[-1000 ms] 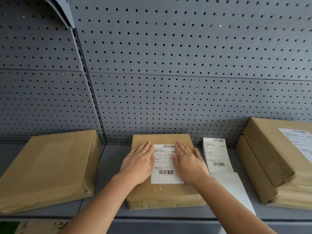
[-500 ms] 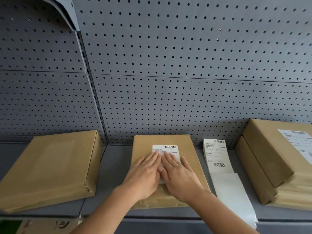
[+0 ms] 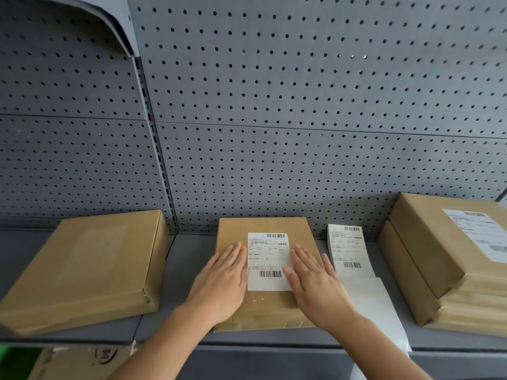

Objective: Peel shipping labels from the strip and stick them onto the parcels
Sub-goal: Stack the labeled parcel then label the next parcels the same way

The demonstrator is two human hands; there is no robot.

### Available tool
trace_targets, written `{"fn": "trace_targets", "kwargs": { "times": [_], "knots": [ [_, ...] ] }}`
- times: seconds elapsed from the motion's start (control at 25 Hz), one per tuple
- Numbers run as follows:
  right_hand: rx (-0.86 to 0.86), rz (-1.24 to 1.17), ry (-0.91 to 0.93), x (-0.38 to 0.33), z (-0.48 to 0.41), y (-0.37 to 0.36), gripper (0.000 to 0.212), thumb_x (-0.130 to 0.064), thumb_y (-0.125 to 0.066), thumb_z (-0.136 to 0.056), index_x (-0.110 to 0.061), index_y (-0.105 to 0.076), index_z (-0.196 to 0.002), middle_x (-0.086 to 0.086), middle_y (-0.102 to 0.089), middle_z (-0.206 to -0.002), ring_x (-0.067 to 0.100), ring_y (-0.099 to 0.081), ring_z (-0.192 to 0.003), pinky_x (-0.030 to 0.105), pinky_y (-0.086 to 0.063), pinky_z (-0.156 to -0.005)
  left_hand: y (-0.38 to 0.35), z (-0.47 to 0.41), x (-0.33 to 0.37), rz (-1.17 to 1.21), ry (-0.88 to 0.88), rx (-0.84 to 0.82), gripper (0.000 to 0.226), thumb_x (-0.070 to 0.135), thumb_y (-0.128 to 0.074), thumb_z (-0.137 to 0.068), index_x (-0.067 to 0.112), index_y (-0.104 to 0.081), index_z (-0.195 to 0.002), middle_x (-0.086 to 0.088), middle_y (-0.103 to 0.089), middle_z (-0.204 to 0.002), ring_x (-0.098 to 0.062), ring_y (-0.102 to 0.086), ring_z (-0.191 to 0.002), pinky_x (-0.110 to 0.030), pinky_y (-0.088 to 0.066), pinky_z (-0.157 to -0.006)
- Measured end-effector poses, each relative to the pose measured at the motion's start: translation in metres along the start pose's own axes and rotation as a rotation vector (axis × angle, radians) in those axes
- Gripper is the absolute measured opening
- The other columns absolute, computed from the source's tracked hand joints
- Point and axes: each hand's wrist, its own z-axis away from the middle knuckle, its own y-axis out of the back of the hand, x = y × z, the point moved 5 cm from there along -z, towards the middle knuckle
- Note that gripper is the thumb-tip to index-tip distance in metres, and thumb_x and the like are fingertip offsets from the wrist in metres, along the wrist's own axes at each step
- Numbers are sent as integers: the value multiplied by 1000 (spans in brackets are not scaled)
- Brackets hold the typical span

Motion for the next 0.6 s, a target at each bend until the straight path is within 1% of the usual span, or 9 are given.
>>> {"fn": "trace_targets", "kwargs": {
  "times": [0.08,0.12,0.2,0.24,0.28,0.36,0.4,0.52,0.6],
  "knots": [
    [8,7,88,-23,12,-3,71,-57,-1,-97,-24,-12,-160,-12,-6,-167,2,1,-152,35,7,-125,-1,15,19,24,-82,8,59,42,-9,-108,22,6,-162,9,14,-168,-2,13,-153,-30,4,-128],
    [0,4,138,-34,20,-8,71,-56,1,-98,-24,-11,-160,-11,-5,-166,3,2,-153,35,7,-124,-3,23,28,15,-127,-5,62,43,-4,-105,21,6,-162,9,14,-168,-2,14,-153,-30,4,-128],
    [1,-14,191,-46,32,-22,80,-62,11,-93,-23,-11,-160,-8,-9,-167,6,1,-153,36,6,-124,-10,35,38,-13,-189,-38,79,46,13,-88,19,7,-162,7,14,-169,-3,16,-154,-31,4,-128],
    [15,-3,193,-47,35,-27,83,-64,11,-94,-22,-15,-160,-5,-15,-166,8,-4,-153,37,4,-123,-14,38,37,-37,-199,-55,86,46,18,-80,18,9,-161,6,15,-169,-4,17,-154,-31,4,-128],
    [33,37,190,-46,37,-32,80,-64,5,-98,-19,-22,-158,-2,-24,-164,11,-12,-153,39,-1,-120,-18,39,35,-63,-202,-64,87,46,19,-77,18,12,-159,5,16,-169,-6,18,-154,-32,4,-128],
    [28,118,151,-41,42,-35,70,-61,-16,-104,-15,-42,-150,1,-43,-155,14,-34,-146,43,-13,-114,-21,40,32,-95,-197,-56,80,46,19,-78,20,20,-154,5,19,-169,-7,21,-153,-32,6,-127],
    [35,153,129,-38,43,-34,68,-61,-22,-104,-15,-48,-147,0,-47,-152,14,-40,-143,43,-16,-112,-22,41,32,-105,-192,-52,78,47,20,-79,20,21,-152,5,20,-168,-6,22,-153,-32,7,-126],
    [61,203,79,-21,49,-29,73,-65,-23,-101,-15,-50,-146,-2,-47,-152,12,-43,-141,44,-17,-112,-20,43,29,-83,-127,-38,87,57,33,-81,21,16,-158,8,20,-167,-4,18,-153,-29,9,-125],
    [75,214,35,-4,55,-24,74,-66,-20,-101,-16,-50,-146,-3,-47,-152,12,-43,-141,45,-16,-113,-17,46,23,-62,-69,-37,92,58,28,-76,23,15,-160,10,20,-166,-2,18,-153,-27,11,-123]
  ]
}}
